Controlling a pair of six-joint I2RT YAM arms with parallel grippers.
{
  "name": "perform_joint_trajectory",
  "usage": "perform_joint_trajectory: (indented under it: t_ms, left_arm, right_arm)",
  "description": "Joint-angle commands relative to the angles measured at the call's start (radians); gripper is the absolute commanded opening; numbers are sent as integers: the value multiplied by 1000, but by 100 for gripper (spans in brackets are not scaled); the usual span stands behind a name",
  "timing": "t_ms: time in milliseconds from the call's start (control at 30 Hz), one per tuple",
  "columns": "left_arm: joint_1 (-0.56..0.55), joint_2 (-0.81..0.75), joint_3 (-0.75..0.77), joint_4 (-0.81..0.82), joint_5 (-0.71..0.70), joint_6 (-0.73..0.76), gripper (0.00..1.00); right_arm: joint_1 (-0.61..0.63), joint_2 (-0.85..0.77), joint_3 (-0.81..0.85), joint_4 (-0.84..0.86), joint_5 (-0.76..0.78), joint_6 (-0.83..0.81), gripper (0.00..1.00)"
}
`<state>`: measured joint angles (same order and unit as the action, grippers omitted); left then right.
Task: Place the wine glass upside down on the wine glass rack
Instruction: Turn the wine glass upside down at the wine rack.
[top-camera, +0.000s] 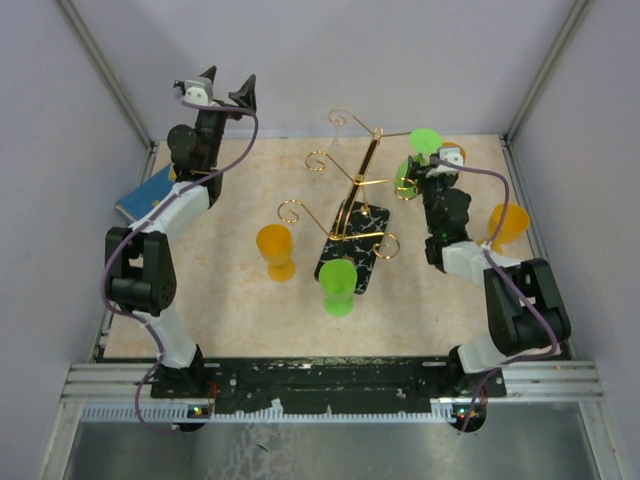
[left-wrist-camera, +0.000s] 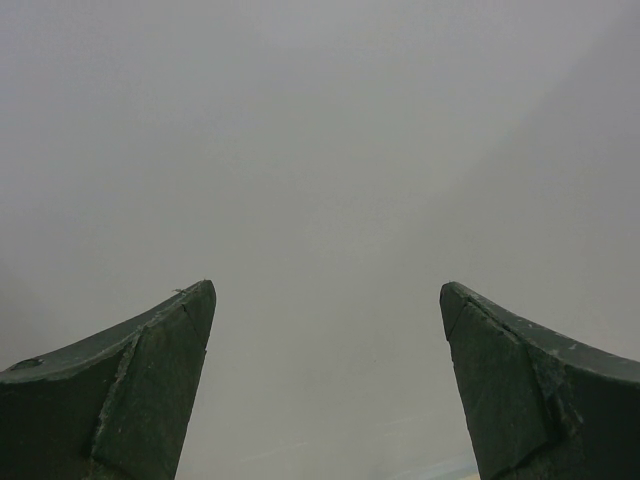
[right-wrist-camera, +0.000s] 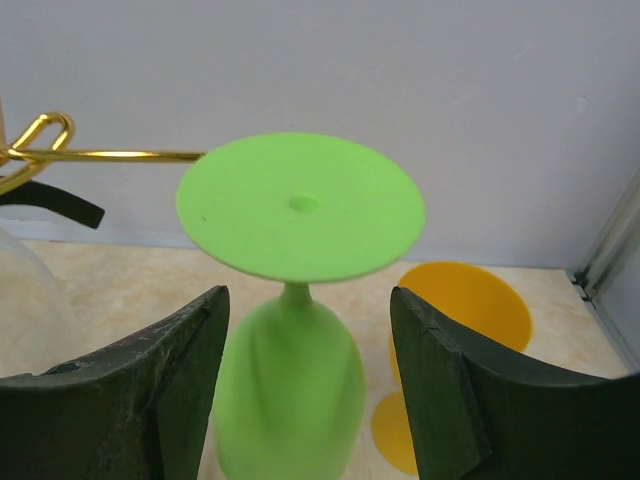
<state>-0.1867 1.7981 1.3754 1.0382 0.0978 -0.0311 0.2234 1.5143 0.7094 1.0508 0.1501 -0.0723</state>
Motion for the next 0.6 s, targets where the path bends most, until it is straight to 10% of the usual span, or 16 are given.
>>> perform_joint_trajectory:
  t_ms: [0, 567]
  left_arm:
    - [9, 15, 6, 42, 13, -12, 99]
    - [9, 40, 43, 18, -5, 1, 99]
  right_arm:
    - [-12, -79, -50, -4, 28, 18, 66]
    - [-12, -544, -75, -688, -16, 9, 82]
